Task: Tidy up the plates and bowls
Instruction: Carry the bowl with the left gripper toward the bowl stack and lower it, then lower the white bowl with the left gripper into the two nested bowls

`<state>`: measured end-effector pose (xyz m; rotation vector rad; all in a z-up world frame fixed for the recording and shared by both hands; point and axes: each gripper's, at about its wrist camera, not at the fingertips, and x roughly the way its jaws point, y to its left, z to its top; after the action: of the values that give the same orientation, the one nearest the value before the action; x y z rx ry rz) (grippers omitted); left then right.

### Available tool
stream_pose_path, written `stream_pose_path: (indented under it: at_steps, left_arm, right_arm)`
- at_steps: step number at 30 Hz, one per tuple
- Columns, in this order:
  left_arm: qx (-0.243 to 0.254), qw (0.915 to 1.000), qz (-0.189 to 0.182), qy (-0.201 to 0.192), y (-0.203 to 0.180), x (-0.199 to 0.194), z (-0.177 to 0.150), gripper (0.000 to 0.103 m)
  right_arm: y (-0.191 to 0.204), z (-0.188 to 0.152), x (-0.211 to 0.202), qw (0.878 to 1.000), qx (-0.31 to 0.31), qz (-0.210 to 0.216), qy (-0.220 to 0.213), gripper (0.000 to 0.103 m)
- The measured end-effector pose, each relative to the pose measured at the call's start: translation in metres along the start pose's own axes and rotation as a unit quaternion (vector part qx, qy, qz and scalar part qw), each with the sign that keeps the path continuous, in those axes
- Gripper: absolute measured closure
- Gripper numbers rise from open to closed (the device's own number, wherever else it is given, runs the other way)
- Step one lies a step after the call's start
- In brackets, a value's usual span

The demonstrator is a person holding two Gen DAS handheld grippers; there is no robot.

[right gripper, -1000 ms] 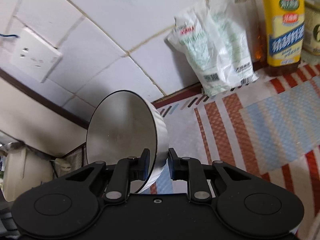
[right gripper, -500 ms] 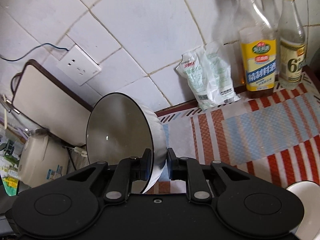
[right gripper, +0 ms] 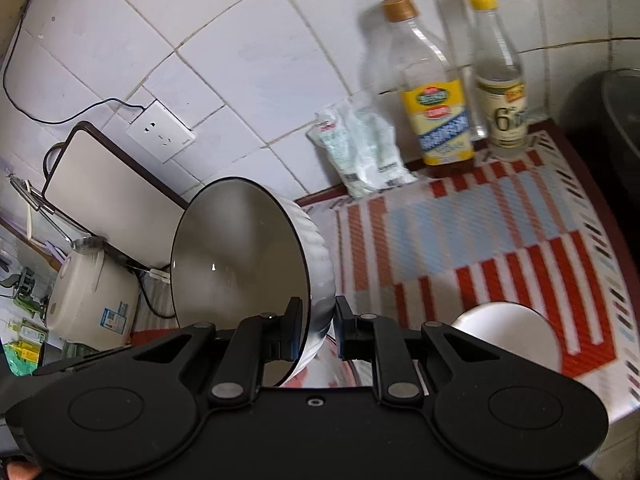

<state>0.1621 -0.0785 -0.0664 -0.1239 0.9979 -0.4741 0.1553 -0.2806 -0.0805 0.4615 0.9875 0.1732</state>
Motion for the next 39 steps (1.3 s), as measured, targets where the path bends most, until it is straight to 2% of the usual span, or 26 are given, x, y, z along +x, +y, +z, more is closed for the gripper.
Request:
stream_pose_path:
  at_steps: [6,10,16,22,29,32,39]
  left_arm:
    - [0.022,0.9994,-0.014,0.022,-0.037,0.007,-0.008,0.088]
    - [0.033,0.9983,-0.024,0.042,-0.056,0.026,-0.016,0.088]
    - [0.039,0.9953,-0.034,0.082,-0.075,0.066,-0.027,0.088]
    - [0.039,0.9910,-0.011,0.128,-0.084,0.105,-0.037,0.088]
    - [0.037,0.9864,-0.004,0.160,-0.089,0.129,-0.034,0.088]
    - [0.031,0.9866,-0.001,0.160,-0.090,0.135,-0.033,0.088]
    - [0.005,0.9854,-0.005,0.170,-0.086,0.148,-0.033,0.088]
  right_arm:
    - [-0.032,-0.012,-0.027,1.000,0.021,-0.011,0.009,0.083]
    - [-0.058,-0.020,-0.034,0.999,0.041,-0.023,0.014,0.082]
    - [-0.096,-0.031,-0.026,0.996,0.071,-0.050,0.031,0.082]
    - [-0.127,-0.039,-0.002,0.992,0.092,-0.060,0.059,0.082]
    - [-0.141,-0.043,0.015,0.990,0.086,-0.077,0.077,0.082]
    - [-0.142,-0.044,0.023,0.989,0.072,-0.097,0.088,0.081]
    - [-0.148,-0.039,0.034,0.986,0.057,-0.113,0.106,0.081]
